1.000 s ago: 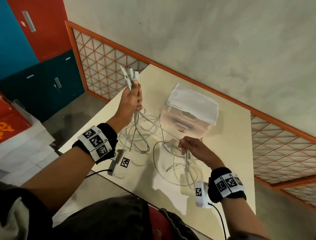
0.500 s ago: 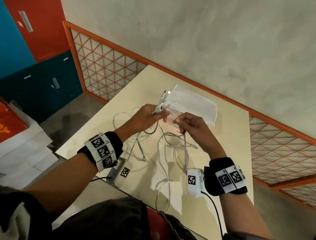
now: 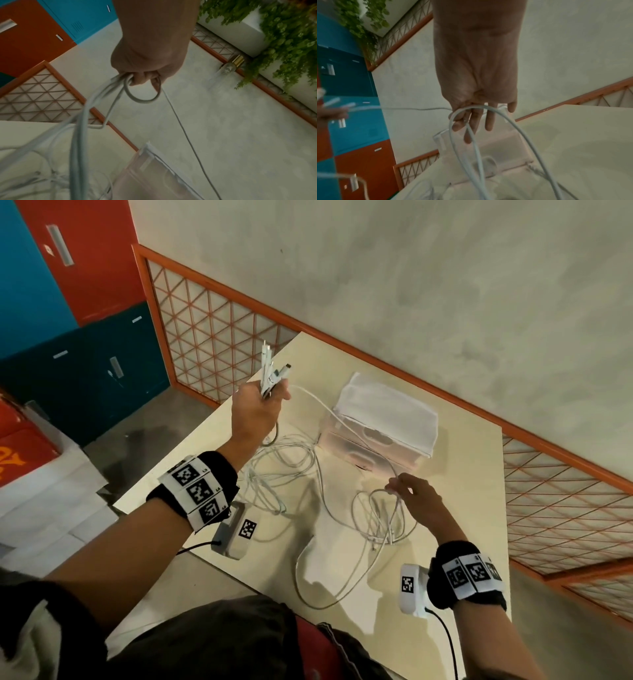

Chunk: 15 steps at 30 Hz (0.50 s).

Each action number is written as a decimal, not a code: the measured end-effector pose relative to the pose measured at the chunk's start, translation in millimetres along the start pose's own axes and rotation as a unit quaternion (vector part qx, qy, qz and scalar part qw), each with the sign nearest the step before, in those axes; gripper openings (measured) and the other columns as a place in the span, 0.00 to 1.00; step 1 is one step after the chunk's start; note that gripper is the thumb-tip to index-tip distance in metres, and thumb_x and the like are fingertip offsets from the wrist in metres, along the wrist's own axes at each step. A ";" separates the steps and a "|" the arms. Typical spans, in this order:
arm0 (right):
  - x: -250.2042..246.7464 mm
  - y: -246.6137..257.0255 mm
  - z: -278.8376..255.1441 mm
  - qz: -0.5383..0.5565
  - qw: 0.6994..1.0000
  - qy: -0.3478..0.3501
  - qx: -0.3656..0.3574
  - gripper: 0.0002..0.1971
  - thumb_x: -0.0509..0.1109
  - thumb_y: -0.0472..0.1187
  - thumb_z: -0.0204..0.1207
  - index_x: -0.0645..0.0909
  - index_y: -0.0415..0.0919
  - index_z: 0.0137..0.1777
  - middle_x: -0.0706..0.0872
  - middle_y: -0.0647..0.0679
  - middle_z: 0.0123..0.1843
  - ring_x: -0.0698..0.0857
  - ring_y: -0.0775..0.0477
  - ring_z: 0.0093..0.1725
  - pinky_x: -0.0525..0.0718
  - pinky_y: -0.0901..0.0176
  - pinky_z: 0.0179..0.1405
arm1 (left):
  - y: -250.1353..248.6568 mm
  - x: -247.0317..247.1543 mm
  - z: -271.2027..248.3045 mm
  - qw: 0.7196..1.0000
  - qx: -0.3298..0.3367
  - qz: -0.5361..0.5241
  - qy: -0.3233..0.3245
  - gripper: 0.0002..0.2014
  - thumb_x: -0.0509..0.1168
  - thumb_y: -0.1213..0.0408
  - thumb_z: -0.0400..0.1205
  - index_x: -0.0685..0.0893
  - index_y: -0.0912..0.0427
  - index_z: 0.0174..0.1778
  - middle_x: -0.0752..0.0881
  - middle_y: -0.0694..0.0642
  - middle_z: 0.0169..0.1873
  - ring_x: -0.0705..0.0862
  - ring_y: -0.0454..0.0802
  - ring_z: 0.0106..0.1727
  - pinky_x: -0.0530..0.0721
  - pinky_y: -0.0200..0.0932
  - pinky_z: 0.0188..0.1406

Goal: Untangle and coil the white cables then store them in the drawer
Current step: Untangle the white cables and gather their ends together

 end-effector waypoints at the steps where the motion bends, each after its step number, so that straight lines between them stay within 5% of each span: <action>1: -5.5 2.4 1.4 0.002 1.000 -0.019 -0.015 0.13 0.61 0.49 0.83 0.85 0.45 0.44 0.86 0.52 0.49 0.82 0.43 0.57 0.74 0.45 0.65 | 7.6 -0.4 0.0 0.999 -0.021 0.040 -0.012 0.11 0.68 0.56 0.79 0.87 0.60 0.36 0.79 0.46 0.20 0.80 0.45 0.29 0.82 0.42 0.38; 3: -18.2 13.8 0.0 0.026 0.997 -0.045 -0.057 0.11 0.64 0.41 0.82 0.86 0.39 0.46 0.82 0.47 0.48 0.81 0.43 0.51 0.75 0.67 0.51 | 16.6 -0.4 -2.6 0.994 -0.059 0.095 -0.013 0.11 0.73 0.57 0.75 0.82 0.62 0.37 0.79 0.53 0.27 0.81 0.57 0.36 0.83 0.50 0.43; 5: -29.1 27.5 -3.6 0.052 0.993 -0.060 -0.092 0.08 0.64 0.35 0.82 0.84 0.38 0.45 0.83 0.45 0.43 0.81 0.45 0.45 0.74 0.77 0.41 | 17.6 0.7 -5.0 0.992 -0.067 0.110 0.006 0.15 0.77 0.56 0.70 0.77 0.60 0.33 0.77 0.53 0.25 0.78 0.56 0.34 0.80 0.48 0.39; 7: -35.1 39.1 -7.7 0.089 0.989 -0.048 -0.108 0.09 0.61 0.35 0.83 0.79 0.41 0.43 0.84 0.46 0.35 0.83 0.46 0.40 0.78 0.66 0.45 | 13.3 4.9 -7.6 0.993 -0.052 0.106 0.027 0.17 0.79 0.54 0.66 0.79 0.60 0.35 0.72 0.49 0.22 0.73 0.53 0.30 0.75 0.45 0.34; 9: -36.8 53.1 -14.3 0.156 0.981 -0.019 -0.116 0.11 0.56 0.38 0.86 0.76 0.38 0.45 0.78 0.47 0.27 0.80 0.48 0.30 0.81 0.54 0.43 | 6.0 10.6 -11.1 0.994 -0.028 0.097 0.039 0.24 0.82 0.55 0.63 0.81 0.62 0.48 0.73 0.48 0.25 0.73 0.53 0.33 0.74 0.46 0.36; 12: -44.7 68.5 -24.1 0.229 0.965 -0.024 -0.123 0.16 0.52 0.45 0.88 0.76 0.36 0.48 0.67 0.49 0.24 0.68 0.53 0.22 0.74 0.63 0.24 | -8.0 17.2 -19.4 0.991 0.010 0.125 0.038 0.35 0.82 0.56 0.62 0.73 0.63 0.59 0.78 0.51 0.33 0.77 0.57 0.42 0.75 0.47 0.40; 15: -52.2 68.3 -22.5 0.104 0.985 -0.054 -0.128 0.16 0.57 0.49 0.85 0.84 0.46 0.43 0.73 0.39 0.26 0.69 0.51 0.25 0.67 0.65 0.25 | -15.0 18.8 -26.3 0.987 0.028 0.154 0.029 0.38 0.82 0.59 0.63 0.68 0.63 0.62 0.75 0.49 0.24 0.77 0.60 0.35 0.73 0.47 0.35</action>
Point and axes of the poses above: each hand's wrist, its own z-axis towards the middle knuckle, its own x-axis out of the palm, y = z × x, the point moved 6 cm from there along z, towards the middle knuckle
